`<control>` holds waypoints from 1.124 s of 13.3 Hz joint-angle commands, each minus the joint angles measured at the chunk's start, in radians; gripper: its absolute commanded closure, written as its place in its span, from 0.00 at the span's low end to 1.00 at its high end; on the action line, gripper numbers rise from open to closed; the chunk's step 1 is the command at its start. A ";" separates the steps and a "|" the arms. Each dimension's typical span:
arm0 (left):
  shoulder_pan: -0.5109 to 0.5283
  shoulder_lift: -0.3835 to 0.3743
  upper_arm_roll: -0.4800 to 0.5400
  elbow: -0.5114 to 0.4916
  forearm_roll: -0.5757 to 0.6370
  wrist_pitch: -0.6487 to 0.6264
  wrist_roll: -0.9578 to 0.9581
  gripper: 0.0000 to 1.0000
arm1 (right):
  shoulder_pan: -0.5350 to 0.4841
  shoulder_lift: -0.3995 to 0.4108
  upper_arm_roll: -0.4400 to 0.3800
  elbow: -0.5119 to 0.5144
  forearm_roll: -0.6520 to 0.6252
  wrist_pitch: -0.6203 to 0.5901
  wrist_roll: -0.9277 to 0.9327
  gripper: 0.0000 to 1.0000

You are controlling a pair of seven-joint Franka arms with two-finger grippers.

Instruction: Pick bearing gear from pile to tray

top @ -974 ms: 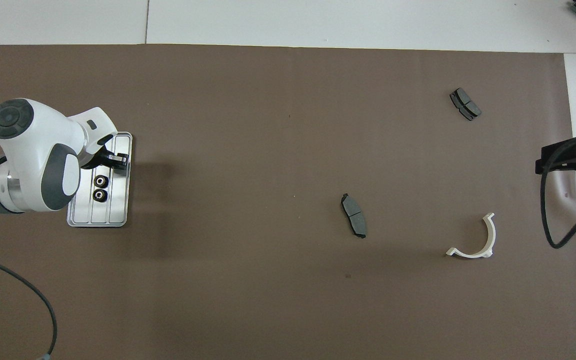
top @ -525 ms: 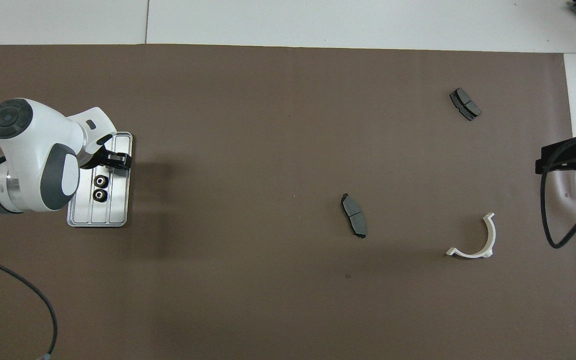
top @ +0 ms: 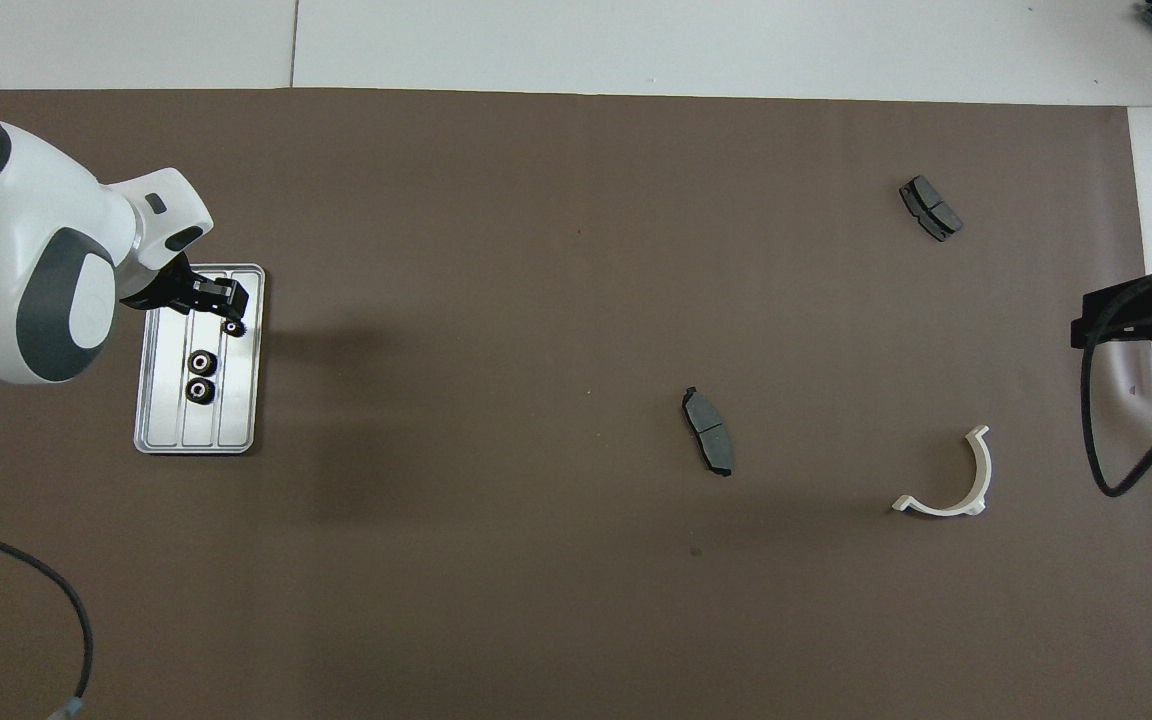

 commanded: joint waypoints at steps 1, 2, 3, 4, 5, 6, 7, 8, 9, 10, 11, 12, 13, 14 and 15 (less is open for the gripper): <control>-0.006 -0.046 -0.002 0.079 0.007 -0.157 -0.004 0.39 | -0.013 -0.027 0.005 -0.029 0.026 -0.001 -0.033 0.00; -0.006 -0.063 -0.002 0.119 0.007 -0.224 -0.004 0.38 | -0.013 -0.027 0.005 -0.029 0.026 -0.001 -0.033 0.00; -0.006 -0.067 -0.002 0.163 0.007 -0.299 -0.004 0.37 | -0.013 -0.027 0.005 -0.029 0.026 -0.001 -0.031 0.00; -0.008 -0.075 -0.002 0.205 0.007 -0.364 -0.004 0.34 | -0.013 -0.027 0.005 -0.029 0.026 -0.001 -0.033 0.00; -0.008 -0.096 -0.003 0.223 0.007 -0.399 -0.003 0.29 | -0.012 -0.027 0.005 -0.029 0.026 -0.001 -0.033 0.00; -0.008 -0.136 -0.003 0.223 0.007 -0.413 -0.001 0.21 | -0.013 -0.027 0.005 -0.029 0.026 -0.001 -0.033 0.00; -0.006 -0.191 -0.002 0.216 0.007 -0.428 0.000 0.14 | -0.013 -0.027 0.005 -0.029 0.026 -0.001 -0.033 0.00; -0.006 -0.230 -0.002 0.216 0.007 -0.462 0.007 0.08 | -0.013 -0.027 0.005 -0.029 0.026 -0.001 -0.033 0.00; -0.006 -0.254 0.000 0.216 0.007 -0.487 0.010 0.02 | -0.013 -0.027 0.005 -0.029 0.026 -0.001 -0.033 0.00; -0.006 -0.274 -0.002 0.216 0.007 -0.491 0.011 0.00 | -0.012 -0.027 0.005 -0.029 0.026 -0.001 -0.033 0.00; -0.006 -0.287 -0.002 0.214 0.007 -0.493 0.011 0.00 | -0.013 -0.027 0.005 -0.029 0.026 -0.001 -0.033 0.00; -0.008 -0.291 -0.002 0.216 0.007 -0.496 0.001 0.00 | -0.013 -0.027 0.005 -0.029 0.026 -0.001 -0.033 0.00; -0.008 -0.297 -0.002 0.214 0.007 -0.493 -0.001 0.00 | -0.013 -0.027 0.005 -0.029 0.026 -0.001 -0.033 0.00; -0.006 -0.299 0.000 0.213 0.007 -0.493 -0.001 0.00 | -0.013 -0.027 0.005 -0.029 0.026 -0.001 -0.033 0.00; -0.006 -0.299 -0.002 0.211 0.007 -0.484 -0.001 0.00 | -0.013 -0.027 0.005 -0.029 0.026 -0.001 -0.033 0.00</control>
